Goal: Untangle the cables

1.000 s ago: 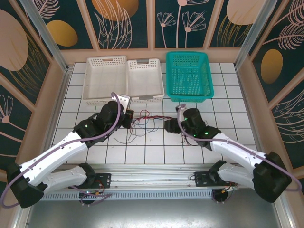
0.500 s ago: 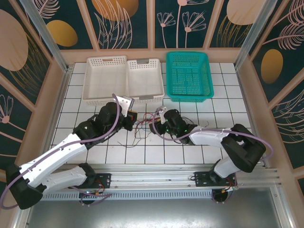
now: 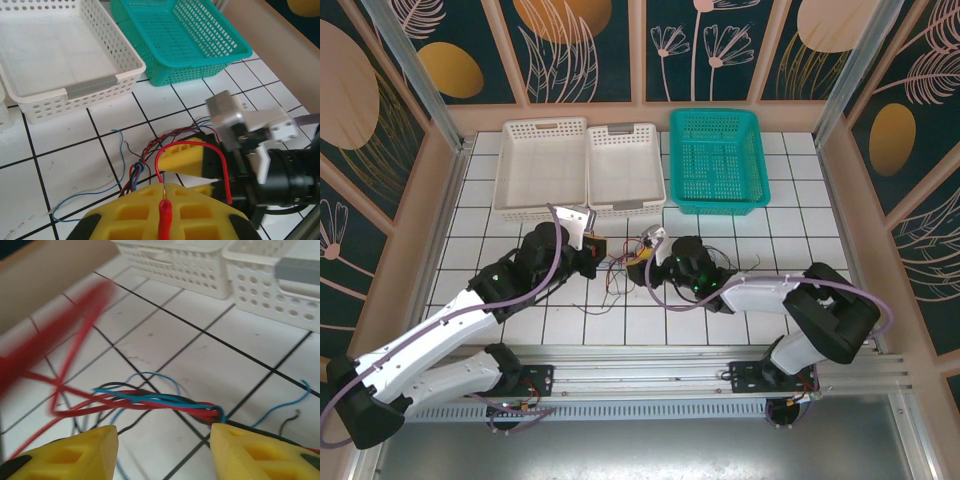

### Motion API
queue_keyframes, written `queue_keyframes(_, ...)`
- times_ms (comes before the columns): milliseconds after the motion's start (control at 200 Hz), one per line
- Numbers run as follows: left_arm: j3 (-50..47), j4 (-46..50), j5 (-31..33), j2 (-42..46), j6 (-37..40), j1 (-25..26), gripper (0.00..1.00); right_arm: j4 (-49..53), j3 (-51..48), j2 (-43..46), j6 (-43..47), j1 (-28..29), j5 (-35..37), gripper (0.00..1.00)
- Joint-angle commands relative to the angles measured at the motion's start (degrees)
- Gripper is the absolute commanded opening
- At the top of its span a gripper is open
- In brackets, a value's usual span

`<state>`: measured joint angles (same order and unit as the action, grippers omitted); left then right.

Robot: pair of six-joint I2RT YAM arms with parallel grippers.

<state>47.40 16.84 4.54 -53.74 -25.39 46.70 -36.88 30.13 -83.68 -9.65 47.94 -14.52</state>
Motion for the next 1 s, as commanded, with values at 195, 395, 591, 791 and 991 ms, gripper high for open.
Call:
queue_keyframes(195,-0.90,-4.47,-0.43,-1.01,-1.92,-0.29,0.00,-4.63,-2.44,7.05,-9.54,-2.31,-14.94,0.54)
queue_keyframes(395,-0.27,-5.06,-1.32,-1.58,-2.49,-0.29,0.00,-6.92,1.89,0.67,-16.02,-2.32,-16.32,0.54)
queue_keyframes(591,-0.77,-5.15,-1.80,-0.87,-2.91,-0.31,0.00,-10.09,3.94,-3.04,-20.62,-2.35,-14.17,0.51)
queue_keyframes(791,-1.90,-5.63,-2.14,-0.27,-3.32,-0.34,0.00,-9.07,4.56,-2.85,-20.53,-2.58,-10.03,0.38)
queue_keyframes(991,-2.31,-5.72,-2.07,-0.23,-3.52,-0.29,0.00,-8.96,5.29,-3.16,-21.02,-2.77,-9.65,0.17)
